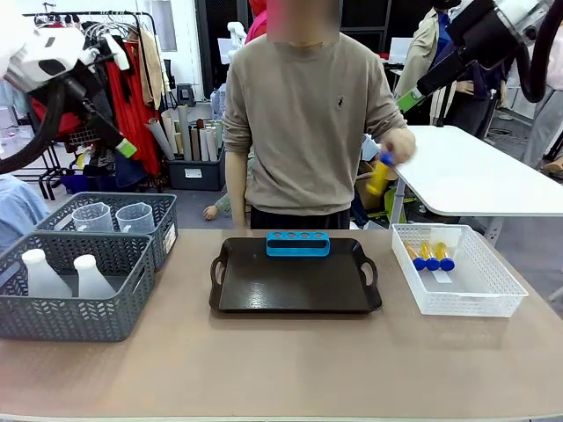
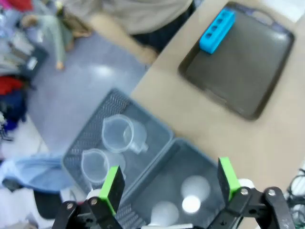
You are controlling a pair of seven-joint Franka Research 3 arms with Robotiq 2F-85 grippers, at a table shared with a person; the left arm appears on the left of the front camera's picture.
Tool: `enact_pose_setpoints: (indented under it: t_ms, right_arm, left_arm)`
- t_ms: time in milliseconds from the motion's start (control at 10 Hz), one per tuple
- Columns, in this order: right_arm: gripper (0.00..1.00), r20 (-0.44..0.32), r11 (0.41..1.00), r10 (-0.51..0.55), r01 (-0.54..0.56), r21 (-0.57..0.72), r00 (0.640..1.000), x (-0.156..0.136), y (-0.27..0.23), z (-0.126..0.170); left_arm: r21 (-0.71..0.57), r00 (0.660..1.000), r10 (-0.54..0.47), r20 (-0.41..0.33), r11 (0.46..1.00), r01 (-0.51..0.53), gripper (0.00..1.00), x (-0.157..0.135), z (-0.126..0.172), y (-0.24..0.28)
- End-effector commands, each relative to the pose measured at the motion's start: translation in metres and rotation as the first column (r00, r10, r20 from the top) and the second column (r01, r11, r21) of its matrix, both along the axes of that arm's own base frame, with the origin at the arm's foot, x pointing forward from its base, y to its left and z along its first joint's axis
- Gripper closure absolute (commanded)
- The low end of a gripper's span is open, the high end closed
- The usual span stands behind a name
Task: Prepare the laboratory tools.
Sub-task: Pick up one Large Measuring Cup and place it on the Handle tray.
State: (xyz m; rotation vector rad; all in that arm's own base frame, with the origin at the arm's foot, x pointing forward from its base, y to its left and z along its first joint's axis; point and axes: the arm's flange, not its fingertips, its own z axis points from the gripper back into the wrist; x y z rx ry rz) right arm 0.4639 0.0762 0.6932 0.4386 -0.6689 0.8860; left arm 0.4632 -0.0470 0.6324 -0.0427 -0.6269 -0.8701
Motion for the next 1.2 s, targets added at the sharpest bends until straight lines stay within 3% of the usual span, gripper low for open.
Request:
enact_pose_setpoints:
  t_ms: [0,300,400,500,900,1000,1100]
  right_arm:
    - [0.00,-0.003,1.000,0.005,-0.005,0.001,1.000,0.000,-0.001,0.001]
    - [0.00,-0.003,1.000,0.005,-0.005,0.001,1.000,0.000,-0.001,0.001]
    - [0.00,-0.003,1.000,0.005,-0.005,0.001,1.000,0.000,-0.001,0.001]
    - [0.00,-0.003,1.000,0.005,-0.005,0.001,1.000,0.000,-0.001,0.001]
    - [0.00,-0.003,1.000,0.005,-0.005,0.001,1.000,0.000,-0.001,0.001]
    - [0.00,-0.003,1.000,0.005,-0.005,0.001,1.000,0.000,-0.001,0.001]
    - [0.00,-0.003,1.000,0.005,-0.005,0.001,1.000,0.000,-0.001,0.001]
  left_arm:
    - [0.046,0.987,0.128,-0.102,0.991,-0.123,0.00,0.013,-0.001,0.003]
    - [0.055,0.955,0.232,-0.183,0.973,-0.225,0.00,0.033,-0.029,0.028]
    - [0.038,0.952,0.222,-0.210,0.975,-0.219,0.00,0.038,-0.033,0.032]
    - [0.066,0.968,0.193,-0.160,0.981,-0.185,0.00,0.026,-0.033,0.026]
    - [0.060,0.964,0.200,-0.177,0.980,-0.192,0.00,0.030,-0.036,0.026]
    - [0.124,0.927,0.330,-0.177,0.942,-0.311,0.00,0.057,-0.050,0.038]
    - [0.152,0.902,0.383,-0.200,0.922,-0.357,0.00,0.072,-0.062,0.047]
